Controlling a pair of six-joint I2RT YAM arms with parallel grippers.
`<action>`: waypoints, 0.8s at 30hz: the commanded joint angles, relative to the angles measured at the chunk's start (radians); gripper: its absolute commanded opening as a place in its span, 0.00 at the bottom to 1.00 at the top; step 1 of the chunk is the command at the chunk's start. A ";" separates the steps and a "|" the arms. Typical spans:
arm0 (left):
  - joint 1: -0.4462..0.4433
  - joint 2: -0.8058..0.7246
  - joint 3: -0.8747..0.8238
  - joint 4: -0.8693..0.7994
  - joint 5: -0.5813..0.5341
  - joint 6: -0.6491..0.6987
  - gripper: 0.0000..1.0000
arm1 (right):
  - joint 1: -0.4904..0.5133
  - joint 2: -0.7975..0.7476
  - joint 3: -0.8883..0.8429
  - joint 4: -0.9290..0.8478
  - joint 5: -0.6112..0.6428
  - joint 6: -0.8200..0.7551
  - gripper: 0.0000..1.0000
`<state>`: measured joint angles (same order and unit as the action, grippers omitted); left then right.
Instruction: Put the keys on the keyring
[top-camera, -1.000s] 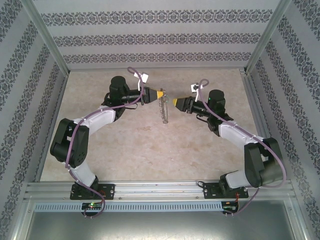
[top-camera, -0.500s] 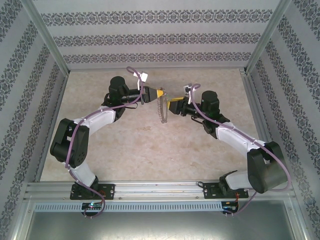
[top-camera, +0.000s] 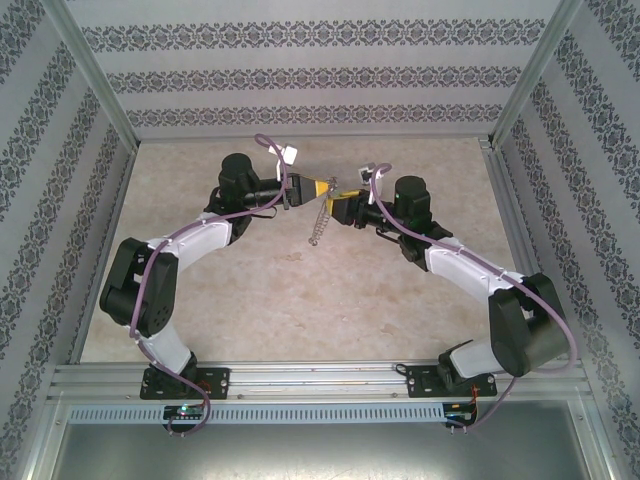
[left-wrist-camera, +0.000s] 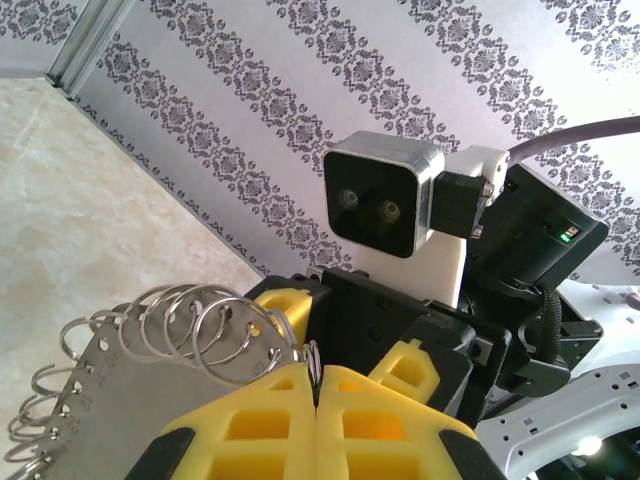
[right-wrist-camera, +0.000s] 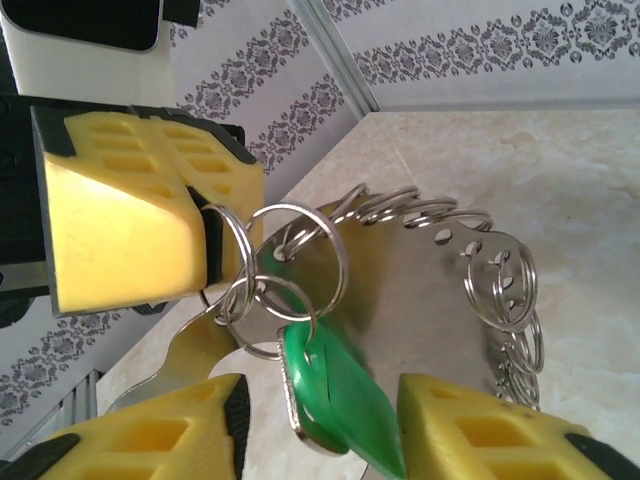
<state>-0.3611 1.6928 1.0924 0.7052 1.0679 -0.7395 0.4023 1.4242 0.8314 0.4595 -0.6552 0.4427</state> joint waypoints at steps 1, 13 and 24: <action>-0.014 -0.045 0.000 0.085 0.003 -0.005 0.00 | 0.008 -0.007 -0.006 0.013 -0.004 -0.025 0.39; -0.013 -0.048 -0.001 0.092 -0.006 -0.003 0.00 | 0.012 -0.037 -0.018 -0.014 -0.031 -0.041 0.00; -0.014 -0.051 -0.012 0.122 -0.017 -0.004 0.00 | 0.027 -0.054 -0.015 -0.058 -0.055 -0.064 0.00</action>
<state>-0.3668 1.6821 1.0897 0.7349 1.0542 -0.7403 0.4126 1.3918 0.8234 0.4164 -0.6807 0.4103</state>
